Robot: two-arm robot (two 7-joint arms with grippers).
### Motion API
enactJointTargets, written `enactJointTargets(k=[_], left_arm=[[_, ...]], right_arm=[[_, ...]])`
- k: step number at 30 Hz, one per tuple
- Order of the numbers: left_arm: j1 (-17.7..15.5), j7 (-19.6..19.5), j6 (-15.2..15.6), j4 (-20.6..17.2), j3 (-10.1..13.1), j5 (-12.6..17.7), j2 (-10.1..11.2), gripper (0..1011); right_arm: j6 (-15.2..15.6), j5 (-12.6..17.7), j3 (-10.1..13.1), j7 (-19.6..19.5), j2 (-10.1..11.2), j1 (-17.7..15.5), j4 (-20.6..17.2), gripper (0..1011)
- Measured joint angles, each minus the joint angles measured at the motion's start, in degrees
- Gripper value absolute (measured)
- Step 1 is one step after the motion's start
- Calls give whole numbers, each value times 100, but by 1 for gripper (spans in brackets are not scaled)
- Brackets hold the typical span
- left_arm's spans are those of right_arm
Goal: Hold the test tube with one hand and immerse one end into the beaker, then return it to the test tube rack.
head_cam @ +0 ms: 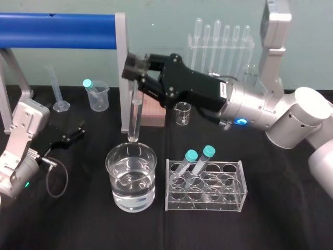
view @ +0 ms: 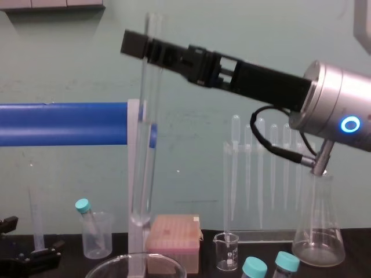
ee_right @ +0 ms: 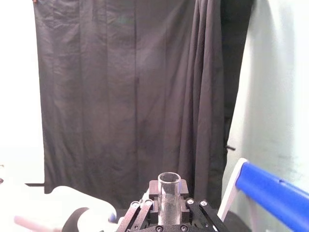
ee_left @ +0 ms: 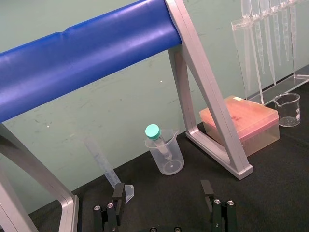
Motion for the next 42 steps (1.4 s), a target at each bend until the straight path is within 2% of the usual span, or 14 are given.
enactJointTargets(k=[9,18,29,42], left_arm=[[0,0,0,0,0,0,0,1000],[0,0,0,0,0,0,0,1000],[0,0,0,0,0,0,0,1000],[0,0,0,0,0,0,0,1000]], right_arm=[[-2,-131,-377,136,-37,212,409,228],[-7,-237,-614,269,-118,353,700,228],[43,-362,-772,273,-135,394,957,228],[77,-431,-883,431,-326,454,1564,228]])
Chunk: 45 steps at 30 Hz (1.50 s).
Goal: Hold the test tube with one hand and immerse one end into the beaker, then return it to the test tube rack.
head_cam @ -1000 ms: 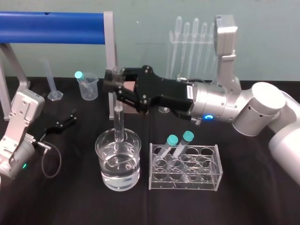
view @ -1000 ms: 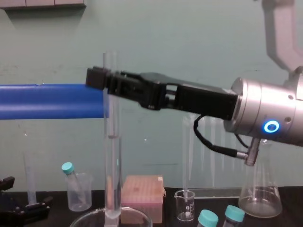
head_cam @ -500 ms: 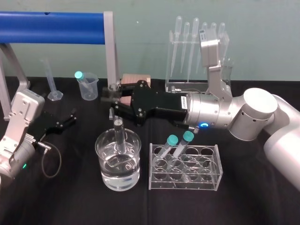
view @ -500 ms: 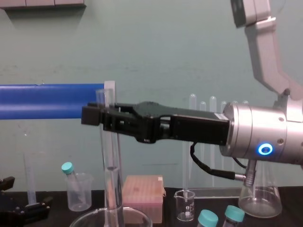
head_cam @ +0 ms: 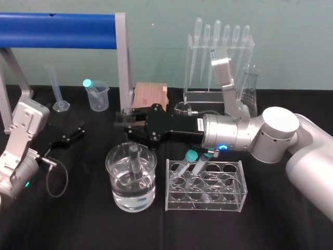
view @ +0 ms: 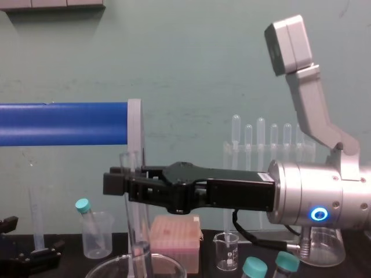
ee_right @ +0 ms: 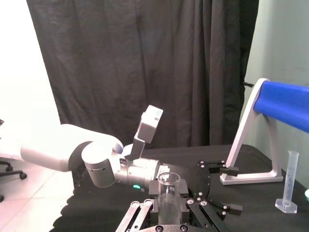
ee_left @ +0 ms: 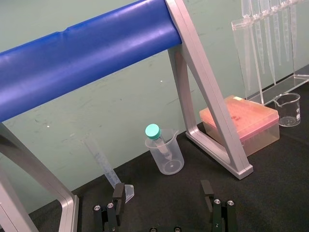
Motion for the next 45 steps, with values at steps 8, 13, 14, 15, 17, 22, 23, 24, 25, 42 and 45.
enactJointTargets(k=[8,13,14,15,17,22,23,24,25,42,45], left_arm=[[0,0,0,0,0,0,0,1000],[0,0,0,0,0,0,0,1000],[0,0,0,0,0,0,0,1000],[0,0,0,0,0,0,0,1000],[0,0,0,0,0,0,0,1000],[0,0,0,0,0,0,0,1000],[0,0,0,0,0,0,0,1000],[0,0,0,0,0,0,0,1000],[0,0,0,0,0,0,0,1000],[0,0,0,0,0,0,0,1000],[0,0,0,0,0,0,0,1000]], right_arm=[[53,-63,-30,42,-37,26,88,228],[92,-83,-41,49,-40,26,92,228],[104,-88,-43,50,-39,27,92,228],[110,-91,-43,50,-37,26,92,228],[126,-97,-43,46,-34,25,92,228],[133,-100,-42,43,-30,24,90,228],[132,-100,-42,43,-29,23,90,228],[132,-100,-41,43,-29,23,90,228],[132,-100,-41,43,-29,22,89,228],[128,-97,-36,37,-28,20,81,228],[127,-95,-36,36,-29,20,81,228]])
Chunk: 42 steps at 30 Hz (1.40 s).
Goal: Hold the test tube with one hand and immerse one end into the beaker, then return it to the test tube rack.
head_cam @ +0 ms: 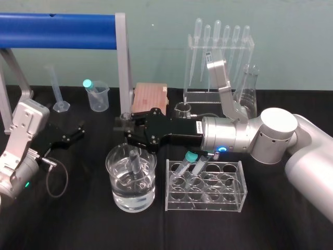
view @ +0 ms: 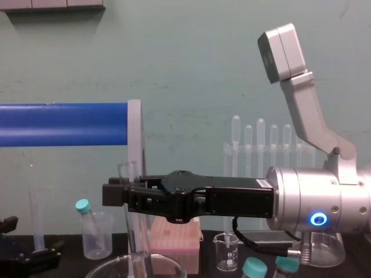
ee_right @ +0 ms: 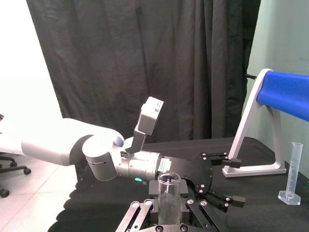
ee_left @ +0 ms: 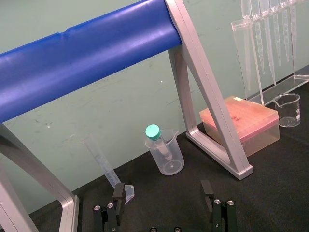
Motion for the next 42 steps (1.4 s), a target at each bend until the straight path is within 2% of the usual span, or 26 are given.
enactJointTargets(k=[42], left_arm=[[0,0,0,0,0,0,0,1000]], right_arm=[[-5,3,0,-5,0,0,0,228]])
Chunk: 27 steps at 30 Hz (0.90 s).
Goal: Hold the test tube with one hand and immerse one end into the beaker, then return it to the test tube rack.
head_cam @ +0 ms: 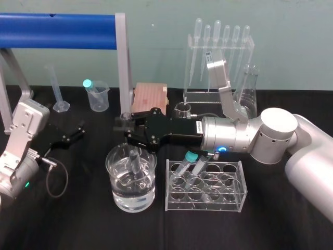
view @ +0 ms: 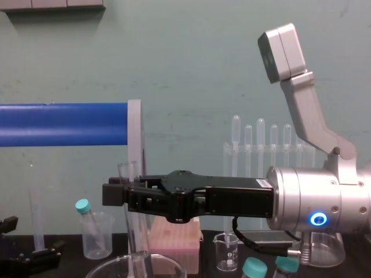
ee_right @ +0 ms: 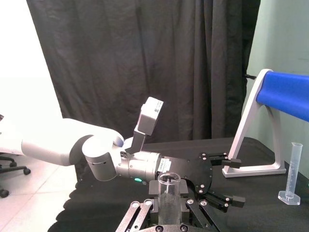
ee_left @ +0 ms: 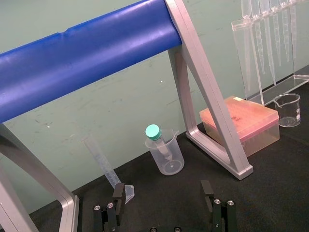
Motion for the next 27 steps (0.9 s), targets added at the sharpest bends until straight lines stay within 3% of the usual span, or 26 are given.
enactJointTargets(k=[27], left_arm=[[0,0,0,0,0,0,0,1000]], right_arm=[[0,0,0,0,0,0,0,228]])
